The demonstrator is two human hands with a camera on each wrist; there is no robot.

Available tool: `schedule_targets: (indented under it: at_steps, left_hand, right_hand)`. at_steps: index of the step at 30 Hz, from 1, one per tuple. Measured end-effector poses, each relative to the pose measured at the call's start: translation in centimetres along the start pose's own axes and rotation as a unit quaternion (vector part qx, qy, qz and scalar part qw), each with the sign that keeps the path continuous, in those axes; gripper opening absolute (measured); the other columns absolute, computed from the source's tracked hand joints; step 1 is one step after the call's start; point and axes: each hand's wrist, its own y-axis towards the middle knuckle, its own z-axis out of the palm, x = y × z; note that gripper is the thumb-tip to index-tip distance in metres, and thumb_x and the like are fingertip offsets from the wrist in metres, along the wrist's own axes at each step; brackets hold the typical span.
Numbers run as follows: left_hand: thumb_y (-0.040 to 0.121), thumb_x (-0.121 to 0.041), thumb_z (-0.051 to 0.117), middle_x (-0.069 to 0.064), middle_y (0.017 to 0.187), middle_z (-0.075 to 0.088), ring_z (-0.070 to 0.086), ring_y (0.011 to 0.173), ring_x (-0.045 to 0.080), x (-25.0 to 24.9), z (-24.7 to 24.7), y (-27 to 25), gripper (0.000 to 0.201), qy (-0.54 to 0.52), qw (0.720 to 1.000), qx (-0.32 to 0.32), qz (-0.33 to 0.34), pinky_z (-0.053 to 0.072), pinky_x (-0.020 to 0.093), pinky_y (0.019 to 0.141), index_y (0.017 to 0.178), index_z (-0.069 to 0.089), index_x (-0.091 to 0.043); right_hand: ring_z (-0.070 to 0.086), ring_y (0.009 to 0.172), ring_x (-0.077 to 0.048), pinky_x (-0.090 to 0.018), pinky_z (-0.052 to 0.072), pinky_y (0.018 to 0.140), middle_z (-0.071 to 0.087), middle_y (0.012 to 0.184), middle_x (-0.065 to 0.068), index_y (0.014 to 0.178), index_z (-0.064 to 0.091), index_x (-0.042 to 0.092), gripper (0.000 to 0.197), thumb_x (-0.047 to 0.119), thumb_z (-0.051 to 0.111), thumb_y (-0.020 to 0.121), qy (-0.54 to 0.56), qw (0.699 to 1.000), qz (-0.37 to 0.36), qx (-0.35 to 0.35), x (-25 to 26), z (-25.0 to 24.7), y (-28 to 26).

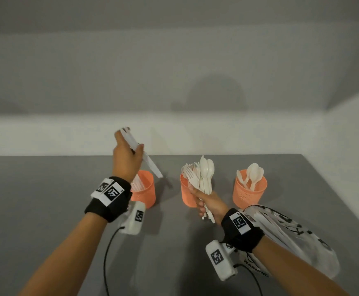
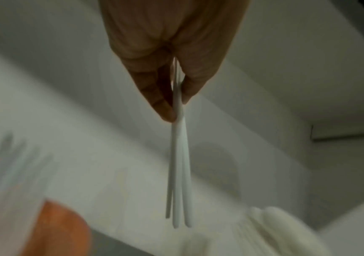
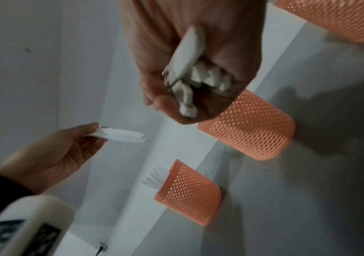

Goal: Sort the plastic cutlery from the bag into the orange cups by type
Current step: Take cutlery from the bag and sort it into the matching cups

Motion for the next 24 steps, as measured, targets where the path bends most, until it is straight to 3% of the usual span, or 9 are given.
schedule_targets:
  at_steps: [4, 7, 10, 13, 16, 19, 22, 24]
  left_hand:
    - [0.087, -0.003, 0.053, 0.014, 0.096, 0.064, 0.059, 0.074, 0.034, 1.4, -1.3, 0.8, 0.078, 0.119, 0.991, -0.01, 0.054, 0.043, 0.034, 0.071, 0.147, 0.005, -0.015]
    - [0.089, -0.009, 0.053, 0.022, 0.084, 0.062, 0.059, 0.068, 0.04, 3.4, -0.7, 0.2, 0.079, 0.172, 0.983, 0.04, 0.057, 0.039, 0.033, 0.061, 0.148, 0.001, -0.017]
    - [0.091, -0.006, 0.05, 0.025, 0.075, 0.059, 0.059, 0.068, 0.041, 4.9, 0.4, -1.1, 0.067, 0.189, 0.978, 0.079, 0.031, 0.037, 0.034, 0.06, 0.146, 0.014, -0.015]
    - [0.092, -0.003, 0.044, 0.02, 0.088, 0.057, 0.057, 0.083, 0.038, 6.6, 1.8, -2.3, 0.054, 0.19, 0.974, 0.124, 0.005, 0.041, 0.037, 0.072, 0.142, 0.025, -0.015]
    - [0.093, -0.001, 0.042, 0.023, 0.109, 0.056, 0.054, 0.103, 0.039, 8.0, 2.7, -3.0, 0.045, 0.209, 0.961, 0.18, -0.002, 0.041, 0.042, 0.084, 0.136, 0.035, -0.006]
    - [0.086, -0.001, 0.049, 0.03, 0.122, 0.053, 0.049, 0.112, 0.047, 8.3, 3.2, -2.9, 0.041, 0.295, 0.944, 0.117, 0.096, 0.042, 0.053, 0.095, 0.125, 0.049, 0.007]
    - [0.088, -0.029, 0.042, 0.023, 0.128, 0.051, 0.046, 0.117, 0.037, 6.0, 3.8, -3.2, 0.05, 0.217, 0.963, 0.072, 0.143, 0.039, 0.047, 0.099, 0.127, 0.05, 0.002]
    - [0.085, -0.048, 0.041, 0.011, 0.126, 0.053, 0.05, 0.114, 0.024, 3.3, 4.3, -4.3, 0.063, 0.055, 0.987, 0.131, 0.072, 0.042, 0.034, 0.097, 0.133, 0.044, -0.007]
  right_hand:
    - [0.03, 0.033, -0.004, -0.017, 0.033, 0.036, 0.034, 0.039, 0.009, 0.065, 0.048, 0.024, 0.029, 0.037, 0.058, 0.089, -0.014, 1.0, 0.006, 0.016, 0.5, 0.5, -0.4]
    - [0.031, 0.032, -0.004, -0.017, 0.033, 0.036, 0.035, 0.039, 0.01, 0.089, 0.047, 0.021, 0.019, 0.036, 0.059, 0.089, -0.011, 0.999, 0.006, 0.033, 0.2, 0.7, -0.3]
    - [0.033, 0.033, -0.005, -0.018, 0.036, 0.037, 0.035, 0.04, 0.008, 0.113, 0.046, 0.018, 0.031, 0.032, 0.06, 0.089, 0.002, 0.999, 0.019, 0.035, -0.3, 0.6, -0.1]
    - [0.038, 0.036, -0.006, -0.019, 0.041, 0.045, 0.035, 0.038, 0.008, 0.089, 0.051, 0.018, 0.009, 0.025, 0.057, 0.091, 0.008, 0.998, 0.032, 0.06, -0.2, 0.5, -0.4]
    - [0.036, 0.034, -0.004, -0.018, 0.039, 0.045, 0.036, 0.037, 0.009, 0.066, 0.046, 0.017, 0.028, 0.02, 0.054, 0.092, -0.016, 0.997, 0.034, 0.068, 0.0, 0.2, -0.6]
    - [0.033, 0.031, -0.004, -0.017, 0.035, 0.044, 0.036, 0.035, 0.01, 0.05, 0.039, 0.017, 0.046, 0.023, 0.051, 0.094, -0.041, 0.996, 0.047, 0.069, 0.4, 0.0, -0.9]
    - [0.031, 0.033, -0.004, -0.017, 0.035, 0.045, 0.032, 0.037, 0.01, 0.051, 0.038, 0.019, 0.044, 0.025, 0.047, 0.094, -0.012, 0.995, 0.058, 0.078, 0.6, 0.1, -0.9]
    - [0.03, 0.033, -0.004, -0.018, 0.035, 0.045, 0.032, 0.037, 0.009, 0.058, 0.038, 0.02, 0.037, 0.026, 0.046, 0.094, 0.021, 0.994, 0.063, 0.088, 0.6, 0.3, -0.8]
